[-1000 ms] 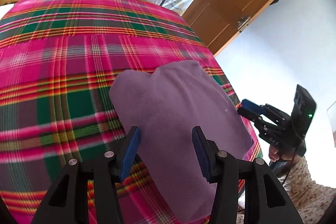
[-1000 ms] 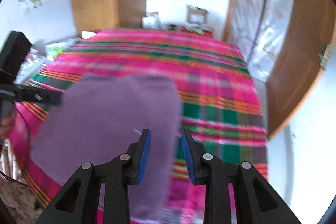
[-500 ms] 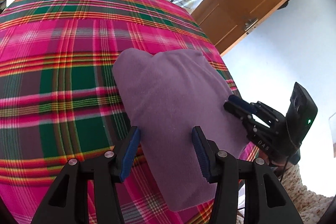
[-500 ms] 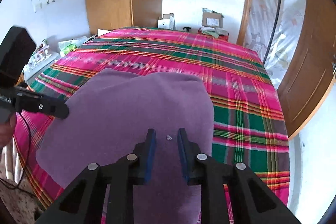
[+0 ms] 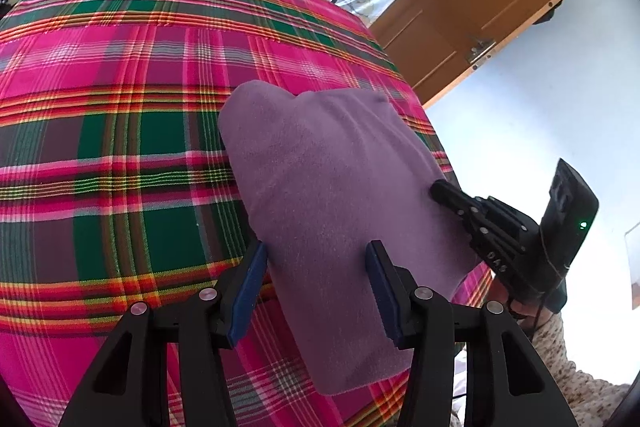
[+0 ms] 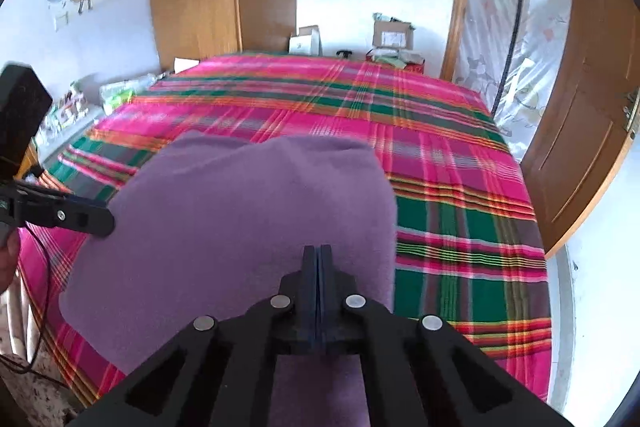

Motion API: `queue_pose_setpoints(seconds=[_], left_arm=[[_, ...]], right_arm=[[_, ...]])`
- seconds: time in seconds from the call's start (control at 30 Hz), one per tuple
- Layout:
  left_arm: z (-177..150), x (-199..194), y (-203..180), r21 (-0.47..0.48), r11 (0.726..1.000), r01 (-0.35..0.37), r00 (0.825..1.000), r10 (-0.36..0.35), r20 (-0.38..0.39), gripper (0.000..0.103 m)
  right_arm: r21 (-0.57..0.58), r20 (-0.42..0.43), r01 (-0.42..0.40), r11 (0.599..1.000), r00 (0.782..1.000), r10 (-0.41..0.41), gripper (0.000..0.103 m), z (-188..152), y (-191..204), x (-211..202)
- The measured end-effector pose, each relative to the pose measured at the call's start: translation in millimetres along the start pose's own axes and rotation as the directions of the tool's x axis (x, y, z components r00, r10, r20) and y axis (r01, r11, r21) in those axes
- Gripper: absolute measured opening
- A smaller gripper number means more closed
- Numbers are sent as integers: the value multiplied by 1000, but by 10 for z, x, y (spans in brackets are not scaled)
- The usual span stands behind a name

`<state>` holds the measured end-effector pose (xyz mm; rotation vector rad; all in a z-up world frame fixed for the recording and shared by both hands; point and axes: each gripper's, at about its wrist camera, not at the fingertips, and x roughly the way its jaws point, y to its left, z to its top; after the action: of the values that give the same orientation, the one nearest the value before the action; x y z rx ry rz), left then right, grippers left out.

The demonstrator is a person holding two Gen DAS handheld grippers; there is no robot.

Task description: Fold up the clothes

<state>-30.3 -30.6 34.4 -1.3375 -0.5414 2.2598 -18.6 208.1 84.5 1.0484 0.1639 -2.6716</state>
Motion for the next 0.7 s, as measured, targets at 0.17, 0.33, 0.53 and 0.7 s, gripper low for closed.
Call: queue_pose_setpoints(seconds=[0.17, 0.33, 0.53, 0.7], left_arm=[[-17, -7, 0, -2, 1000, 4, 1000, -4, 1, 53], [-19, -20, 21, -5, 1000, 10, 1000, -10, 4, 53], [-25, -33, 35, -14, 1000, 13, 1000, -13, 7, 53], [-33, -61, 43, -18, 1000, 14, 1000, -14, 10, 53]], right_arm=[[104, 28, 82, 991, 996, -85, 0, -127, -446, -239], [215, -44, 208, 954, 978, -203, 2, -411, -1091, -373], [349, -151, 262, 900, 963, -222, 34, -749, -1683, -463], [451, -129, 211, 867, 977, -170, 45, -880, -1926, -650]])
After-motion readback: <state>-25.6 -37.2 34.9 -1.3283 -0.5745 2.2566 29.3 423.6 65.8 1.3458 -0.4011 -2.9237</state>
